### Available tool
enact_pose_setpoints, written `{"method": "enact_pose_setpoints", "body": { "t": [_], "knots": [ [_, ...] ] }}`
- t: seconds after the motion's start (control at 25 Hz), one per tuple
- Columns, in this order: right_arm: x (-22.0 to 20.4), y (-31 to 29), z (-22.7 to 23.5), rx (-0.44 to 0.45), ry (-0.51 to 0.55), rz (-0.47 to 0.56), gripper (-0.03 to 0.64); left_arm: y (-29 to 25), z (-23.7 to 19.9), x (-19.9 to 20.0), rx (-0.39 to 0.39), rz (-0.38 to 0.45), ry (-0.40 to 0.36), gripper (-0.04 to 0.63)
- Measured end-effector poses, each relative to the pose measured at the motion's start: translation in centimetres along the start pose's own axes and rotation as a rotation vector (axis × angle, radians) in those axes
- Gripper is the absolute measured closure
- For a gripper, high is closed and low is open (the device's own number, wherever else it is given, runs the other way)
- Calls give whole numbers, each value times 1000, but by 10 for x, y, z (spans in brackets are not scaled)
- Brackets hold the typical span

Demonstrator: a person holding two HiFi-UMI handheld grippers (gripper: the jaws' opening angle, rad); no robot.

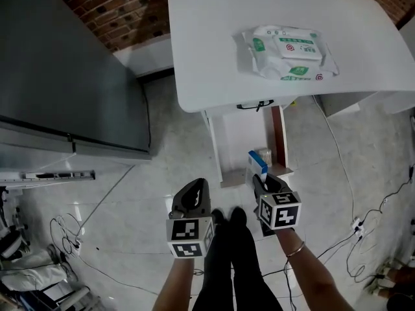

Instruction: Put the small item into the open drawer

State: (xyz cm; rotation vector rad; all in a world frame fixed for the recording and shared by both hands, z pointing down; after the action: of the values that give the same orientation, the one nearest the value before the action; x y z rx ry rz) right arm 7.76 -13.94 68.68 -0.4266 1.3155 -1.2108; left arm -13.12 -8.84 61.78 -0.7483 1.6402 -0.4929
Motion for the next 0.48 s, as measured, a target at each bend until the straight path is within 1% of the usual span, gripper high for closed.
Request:
{"method": "enact_pose_setpoints", "body": {
  "t": [0.2, 0.4, 0.48],
  "knots": [
    [-7, -30, 3, -9, 19, -27, 529, -18, -7, -11, 1, -11, 10, 566],
    [-4, -57, 3, -33, 40, -53, 529, -33, -15, -16, 9, 5, 1, 566],
    [-3, -68, 3, -38, 40, -64, 529, -38, -19, -18, 13, 4, 11, 566]
  ]
}}
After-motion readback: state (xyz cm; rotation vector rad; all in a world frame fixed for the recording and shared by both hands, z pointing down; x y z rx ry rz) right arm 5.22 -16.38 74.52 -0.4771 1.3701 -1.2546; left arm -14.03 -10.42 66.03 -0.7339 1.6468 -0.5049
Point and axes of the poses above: the fingertips, and each gripper's own axes: y backward along the fingers, z to its right, x out of its top, the point moved 8 cm from there along y, backward along the fingers, and after that the axes turned 6 degrees about -z, right-handed, at the moved point
